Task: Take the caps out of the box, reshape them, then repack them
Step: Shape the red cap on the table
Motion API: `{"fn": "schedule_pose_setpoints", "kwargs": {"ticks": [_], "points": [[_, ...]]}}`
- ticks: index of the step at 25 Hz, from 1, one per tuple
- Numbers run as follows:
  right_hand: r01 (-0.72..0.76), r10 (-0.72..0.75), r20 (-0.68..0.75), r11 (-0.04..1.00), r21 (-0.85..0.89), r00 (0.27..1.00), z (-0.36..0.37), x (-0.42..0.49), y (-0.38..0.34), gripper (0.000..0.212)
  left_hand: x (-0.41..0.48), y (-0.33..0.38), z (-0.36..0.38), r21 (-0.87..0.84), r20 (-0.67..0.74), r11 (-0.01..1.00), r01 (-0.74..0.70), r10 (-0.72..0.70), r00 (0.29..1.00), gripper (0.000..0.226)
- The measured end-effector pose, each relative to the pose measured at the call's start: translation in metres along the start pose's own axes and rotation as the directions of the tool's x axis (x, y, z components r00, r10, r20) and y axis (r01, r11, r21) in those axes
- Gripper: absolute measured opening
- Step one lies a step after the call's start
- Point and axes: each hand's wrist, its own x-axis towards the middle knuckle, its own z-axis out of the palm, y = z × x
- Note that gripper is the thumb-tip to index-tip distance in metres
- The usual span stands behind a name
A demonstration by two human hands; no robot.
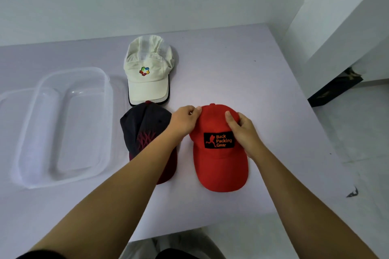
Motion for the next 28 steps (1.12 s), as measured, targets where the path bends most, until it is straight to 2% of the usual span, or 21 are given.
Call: {"fn": "schedule_pose_setpoints", "kwargs": {"ticks": [3,5,6,8,10,12,14,17,20,23,26,28], "points": [[-0.035,0.035,0.000,0.987,-0.155,0.999,-0.003,0.019,0.017,0.053,0.012,-0.003,0.010,0.005,0.019,1.000,0.022,-0.022,1.000,0.043],[-0.001,0.002,0.002,0.956,-0.292,1.000,-0.011,0.029,0.021,0.070,0.014,-0.001,0.007,0.064,0.004,0.998,-0.025,0.025,1.000,0.038],[0.030,-0.032,-0.001,0.944,-0.329,0.999,-0.018,0.032,0.022,0.068,0.012,-0.002,0.004,0.122,-0.035,0.990,-0.074,0.079,0.996,0.037],[0.095,-0.097,0.010,0.935,-0.341,0.995,-0.035,0.032,0.018,0.044,0.003,-0.007,-0.004,0.201,-0.152,0.971,-0.130,0.162,0.975,0.035],[0.109,-0.080,0.101,0.939,-0.327,0.992,-0.047,0.028,0.014,0.027,-0.009,-0.015,-0.007,0.153,-0.190,0.986,-0.065,0.094,0.977,0.033],[0.087,-0.012,0.207,0.931,-0.356,0.978,-0.048,0.026,0.014,0.025,-0.019,-0.020,0.004,-0.065,-0.031,0.992,0.104,-0.107,0.994,0.037],[0.036,0.047,0.244,0.946,-0.323,0.969,-0.038,0.029,0.016,0.025,-0.019,-0.022,0.018,-0.331,0.136,0.910,0.248,-0.214,0.967,0.040],[-0.022,0.062,0.187,0.977,-0.211,0.980,-0.032,0.037,0.010,0.025,0.002,-0.019,0.018,-0.476,0.097,0.839,0.264,-0.248,0.964,0.031],[-0.039,0.068,0.167,0.984,-0.172,0.984,-0.034,0.052,-0.001,0.033,0.018,-0.014,0.009,-0.458,0.025,0.858,0.232,-0.249,0.968,0.030],[-0.035,0.075,0.139,0.963,-0.267,0.988,-0.032,0.068,-0.003,0.043,0.022,-0.011,0.008,-0.394,-0.045,0.885,0.248,-0.288,0.957,0.028],[-0.070,0.106,0.094,0.943,-0.326,0.990,-0.027,0.076,-0.002,0.035,0.025,-0.009,0.008,-0.391,-0.093,0.872,0.295,-0.356,0.930,0.021],[-0.096,0.135,0.089,0.931,-0.352,0.987,-0.026,0.079,-0.001,0.030,0.027,-0.007,0.005,-0.355,-0.074,0.871,0.340,-0.389,0.918,0.019]]}}
